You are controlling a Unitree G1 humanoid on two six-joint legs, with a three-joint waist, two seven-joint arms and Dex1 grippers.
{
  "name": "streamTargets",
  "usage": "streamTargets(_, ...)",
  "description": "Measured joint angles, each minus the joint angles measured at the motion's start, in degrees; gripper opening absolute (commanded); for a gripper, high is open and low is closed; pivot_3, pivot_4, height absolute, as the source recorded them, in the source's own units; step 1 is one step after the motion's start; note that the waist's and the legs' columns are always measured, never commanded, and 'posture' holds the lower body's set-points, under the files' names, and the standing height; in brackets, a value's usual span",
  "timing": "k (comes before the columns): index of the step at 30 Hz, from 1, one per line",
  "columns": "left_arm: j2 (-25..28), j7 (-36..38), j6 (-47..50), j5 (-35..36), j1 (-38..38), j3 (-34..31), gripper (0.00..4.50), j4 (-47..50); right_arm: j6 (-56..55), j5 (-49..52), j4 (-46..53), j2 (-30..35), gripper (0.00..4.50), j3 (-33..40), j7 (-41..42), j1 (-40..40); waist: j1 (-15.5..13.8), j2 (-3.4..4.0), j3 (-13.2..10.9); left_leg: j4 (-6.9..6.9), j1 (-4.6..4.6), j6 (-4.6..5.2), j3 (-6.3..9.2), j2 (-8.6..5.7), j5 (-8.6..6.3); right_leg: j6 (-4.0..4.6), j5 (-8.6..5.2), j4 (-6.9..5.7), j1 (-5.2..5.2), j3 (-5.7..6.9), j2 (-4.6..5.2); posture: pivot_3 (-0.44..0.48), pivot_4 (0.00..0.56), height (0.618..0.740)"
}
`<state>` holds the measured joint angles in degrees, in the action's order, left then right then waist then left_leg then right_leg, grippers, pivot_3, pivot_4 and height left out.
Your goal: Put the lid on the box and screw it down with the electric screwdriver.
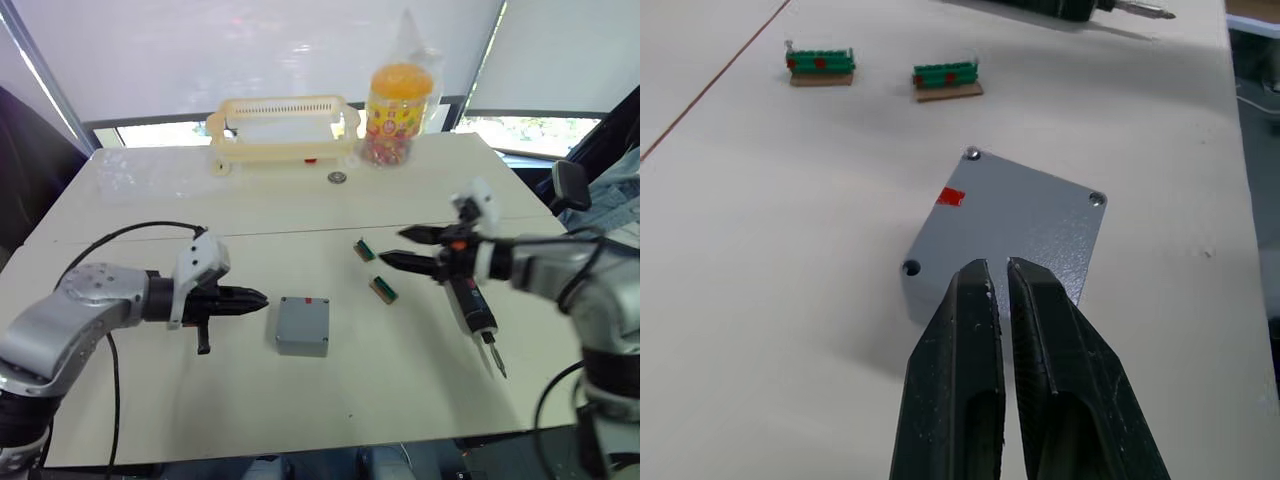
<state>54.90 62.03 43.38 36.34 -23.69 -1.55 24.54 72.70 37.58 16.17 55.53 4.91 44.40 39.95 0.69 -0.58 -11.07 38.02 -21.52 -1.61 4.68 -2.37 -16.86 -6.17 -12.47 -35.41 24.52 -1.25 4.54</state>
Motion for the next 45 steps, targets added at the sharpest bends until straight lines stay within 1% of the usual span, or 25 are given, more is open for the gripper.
streamTargets(1, 0.0, 0.7, 0.0, 0.3, -1.2, 0.3, 0.26, 0.2, 3.5, -0.7, -3.5, 3.8, 4.43, -1.1, 0.1, 2.2, 0.1, 0.00, 0.0, 0.00, -0.01, 0.00, -0.05, 0.00, 0.00, 0.08, -0.04, 0.07, 0.00, -0.03, 0.00, 0.000, 0.150, 0.740)
streamTargets(2, 0.0, 1.2, 0.0, 0.6, -1.9, 0.4, 0.26, 0.5, 6.2, -1.5, -6.3, 6.1, 4.43, -1.3, -0.1, 4.0, 0.1, -0.02, 0.0, -0.01, -0.02, 0.01, -0.06, 0.01, 0.00, 0.08, -0.05, 0.13, -0.01, -0.03, 0.00, 0.000, 0.150, 0.740)
streamTargets(4, -0.6, 1.7, 0.0, 0.8, -3.2, 1.1, 0.26, 1.0, 9.9, -1.3, -8.9, 8.5, 4.43, -2.4, 0.7, 5.5, 0.5, -0.02, 0.0, -0.03, 0.02, 0.09, -0.18, 0.04, -0.05, 0.03, -0.02, 0.14, -0.01, -0.14, -0.06, 0.000, 0.150, 0.740)
streamTargets(5, -1.2, 2.2, -0.1, 1.2, -4.1, 2.1, 0.26, 1.9, 12.7, -0.8, -10.8, 10.5, 4.43, -4.3, 1.9, 6.0, 0.4, -0.03, 0.0, -0.02, 0.01, 0.11, -0.18, 0.06, -0.07, -0.10, 0.06, 0.16, 0.00, -0.13, -0.08, 0.000, 0.150, 0.740)
streamTargets(9, -1.6, 4.0, -1.3, 1.3, -4.1, 5.6, 0.26, 5.8, 18.9, 2.0, -17.3, 13.4, 4.43, -9.4, 3.2, 6.3, 0.4, -0.02, 0.0, -0.02, -0.01, 0.15, -0.23, 0.08, -0.08, -0.12, 0.06, 0.18, 0.01, -0.18, -0.05, 0.000, 0.150, 0.740)
streamTargets(14, -1.6, 4.4, -3.6, -0.9, -3.8, 8.7, 0.26, 8.0, 19.4, 6.8, -21.0, 15.0, 4.43, -14.2, 1.9, 5.0, 0.2, -0.03, 0.0, 0.00, 0.00, 0.15, -0.24, 0.06, -0.08, -0.13, 0.06, 0.17, 0.01, -0.18, -0.05, 0.000, 0.150, 0.740)
streamTargets(21, -1.6, 4.1, -3.9, -1.3, -3.4, 9.5, 0.26, 8.4, 19.5, 7.1, -23.5, 13.8, 4.43, -18.3, -1.5, 3.8, 0.2, -0.03, 0.0, 0.01, -0.01, 0.15, -0.24, 0.05, -0.08, -0.14, 0.07, 0.17, 0.01, -0.17, -0.07, 0.000, 0.150, 0.740)
streamTargets(27, -1.6, 3.7, -3.7, -1.4, -3.1, 9.8, 0.26, 8.9, 18.7, 0.6, -30.6, 6.1, 4.43, -23.1, -2.9, 8.0, 0.3, -0.03, 0.0, 0.01, 0.00, 0.15, -0.22, 0.03, -0.08, -0.15, 0.07, 0.16, 0.01, -0.17, -0.10, 0.000, 0.150, 0.740)
streamTargets(29, -1.7, 3.3, -3.7, -1.5, -3.1, 9.8, 0.26, 8.9, 17.8, -1.1, -31.9, 5.6, 4.43, -24.4, -2.7, 9.3, 0.2, -0.06, 0.0, 0.03, -0.01, 0.15, -0.21, 0.03, -0.08, -0.15, 0.07, 0.17, 0.00, -0.17, -0.09, 0.000, 0.150, 0.740)
streamTargets(30, -1.7, 2.9, -3.7, -1.6, -2.9, 9.8, 0.26, 8.9, 17.0, -2.5, -32.6, 5.4, 3.92, -25.6, -2.1, 9.9, 0.2, -0.06, 0.0, 0.03, -0.01, 0.14, -0.22, 0.02, -0.08, -0.15, 0.08, 0.17, 0.00, -0.17, -0.07, 0.000, 0.150, 0.740)
streamTargets(31, -1.7, 2.6, -3.6, -1.6, -2.6, 9.7, 0.26, 9.0, 16.4, -3.6, -32.8, 5.3, 3.62, -26.7, -1.6, 10.1, 0.2, -0.11, 0.0, 0.04, 0.00, 0.15, -0.21, 0.03, -0.08, -0.15, 0.08, 0.17, -0.03, -0.17, -0.08, 0.000, 0.150, 0.740)
streamTargets(34, -1.7, 1.6, -3.4, -1.8, -1.2, 9.8, 0.26, 9.0, 15.2, -4.8, -33.1, 5.1, 2.15, -27.7, 0.3, 10.1, 0.2, -0.13, 0.1, 0.05, 0.02, 0.15, -0.21, 0.03, -0.08, -0.15, 0.08, 0.17, -0.04, -0.17, -0.08, 0.000, 0.150, 0.740)
streamTargets(35, -1.7, 1.2, -3.1, -1.8, -1.1, 9.7, 0.26, 9.1, 15.1, -5.3, -33.0, 5.0, 1.74, -27.7, 0.8, 10.1, 0.2, -0.15, 0.1, 0.06, 0.03, 0.15, -0.20, 0.03, -0.08, -0.15, 0.08, 0.17, -0.06, -0.16, -0.08, 0.000, 0.150, 0.740)
streamTargets(38, -1.7, 0.2, -2.6, -1.8, -0.2, 9.3, 0.26, 9.4, 15.1, -6.2, -32.2, 4.8, 1.74, -27.2, 0.9, 9.3, 0.2, -0.23, 0.1, 0.07, 0.06, 0.15, -0.19, 0.03, -0.08, -0.15, 0.08, 0.17, -0.10, -0.16, -0.08, 0.000, 0.150, 0.740)
streamTargets(42, -1.8, -1.1, -1.4, -0.5, 1.1, 6.5, 0.26, 7.5, 12.2, -7.1, -33.1, 3.2, 1.74, -23.3, 0.9, 7.7, 0.4, -0.34, 0.2, 0.13, 0.07, 0.15, -0.22, 0.03, -0.08, -0.15, 0.08, 0.16, -0.11, -0.18, -0.09, 0.000, 0.150, 0.740)
streamTargets(43, -2.3, -1.6, -1.4, -0.3, 0.9, 5.2, 0.26, 6.1, 10.0, -7.3, -34.3, 1.9, 1.74, -21.3, 0.9, 7.7, 0.7, -0.28, 0.1, 0.14, 0.08, 0.15, -0.28, 0.03, -0.08, -0.14, 0.09, 0.16, -0.11, -0.23, -0.09, 0.000, 0.150, 0.740)
streamTargets(45, -3.8, -3.4, -1.8, -0.7, 0.3, 3.4, 0.26, 2.5, 5.7, -7.1, -34.9, 0.7, 1.74, -16.8, 1.2, 8.4, 0.7, 0.11, -0.1, 0.14, 0.06, 0.15, -0.34, 0.00, -0.08, -0.20, 0.13, 0.09, -0.03, -0.28, -0.08, 0.000, 0.150, 0.740)
